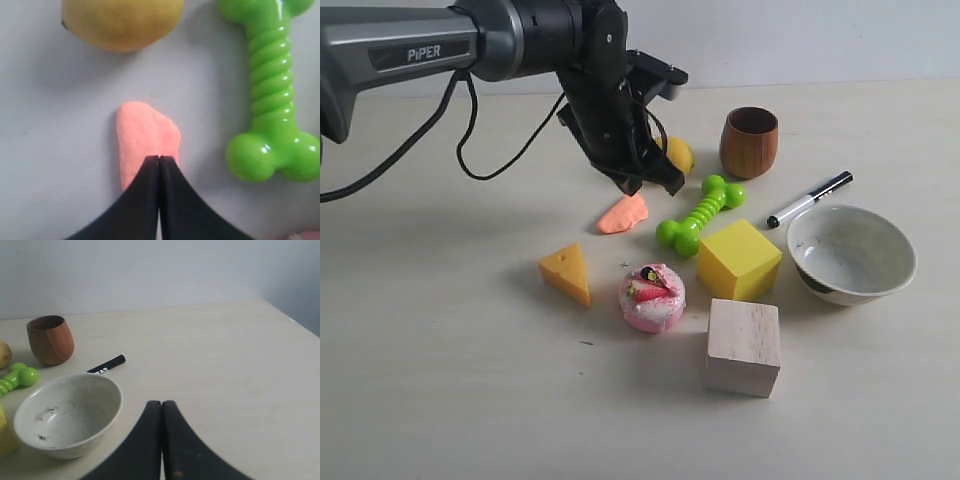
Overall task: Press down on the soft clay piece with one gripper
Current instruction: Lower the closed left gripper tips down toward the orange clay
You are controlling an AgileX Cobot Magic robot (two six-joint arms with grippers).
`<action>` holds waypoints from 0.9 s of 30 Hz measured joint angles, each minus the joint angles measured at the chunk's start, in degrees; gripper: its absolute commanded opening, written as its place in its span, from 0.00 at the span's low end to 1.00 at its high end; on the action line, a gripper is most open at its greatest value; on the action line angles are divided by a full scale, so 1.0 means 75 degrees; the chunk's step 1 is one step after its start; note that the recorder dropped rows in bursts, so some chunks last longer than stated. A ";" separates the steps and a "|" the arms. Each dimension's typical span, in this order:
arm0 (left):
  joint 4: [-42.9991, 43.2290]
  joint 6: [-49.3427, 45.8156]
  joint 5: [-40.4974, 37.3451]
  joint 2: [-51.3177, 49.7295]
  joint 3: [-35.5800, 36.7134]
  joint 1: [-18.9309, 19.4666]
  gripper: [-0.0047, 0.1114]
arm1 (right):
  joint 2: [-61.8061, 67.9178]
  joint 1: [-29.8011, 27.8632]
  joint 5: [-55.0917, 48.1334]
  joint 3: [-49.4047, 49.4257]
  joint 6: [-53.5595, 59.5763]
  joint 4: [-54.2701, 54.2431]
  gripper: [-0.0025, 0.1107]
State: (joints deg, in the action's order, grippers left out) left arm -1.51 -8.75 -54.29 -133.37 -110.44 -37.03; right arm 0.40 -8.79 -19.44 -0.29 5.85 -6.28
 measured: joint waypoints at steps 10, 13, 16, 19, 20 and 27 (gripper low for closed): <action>0.0031 -0.0082 0.0004 -0.0213 0.0000 0.0053 0.04 | 0.0000 0.0000 0.0000 0.0000 0.0000 0.0000 0.02; 0.0066 -0.0082 0.0092 -0.0213 0.0000 0.0053 0.04 | 0.0000 0.0000 0.0000 0.0000 0.0000 0.0000 0.02; 0.0083 -0.0123 0.0136 -0.0213 0.0000 0.0053 0.04 | 0.0000 0.0000 0.0000 0.0000 0.0000 0.0000 0.02; 0.0202 -0.0192 0.0154 -0.0213 0.0000 0.0053 0.04 | 0.0000 0.0000 0.0000 0.0000 0.0000 0.0000 0.02; 0.0202 -0.0208 0.0154 -0.0213 0.0000 0.0053 0.04 | 0.0000 0.0000 0.0000 0.0000 0.0000 0.0000 0.02; 0.0327 -0.0237 -0.0027 -0.0218 -0.0098 0.0173 0.04 | 0.0000 0.0000 0.0000 0.0000 0.0000 0.0000 0.02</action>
State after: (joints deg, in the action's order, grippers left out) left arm 0.94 -10.53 -54.49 -135.01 -111.17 -35.73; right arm 0.40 -8.79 -19.44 -0.29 5.85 -6.28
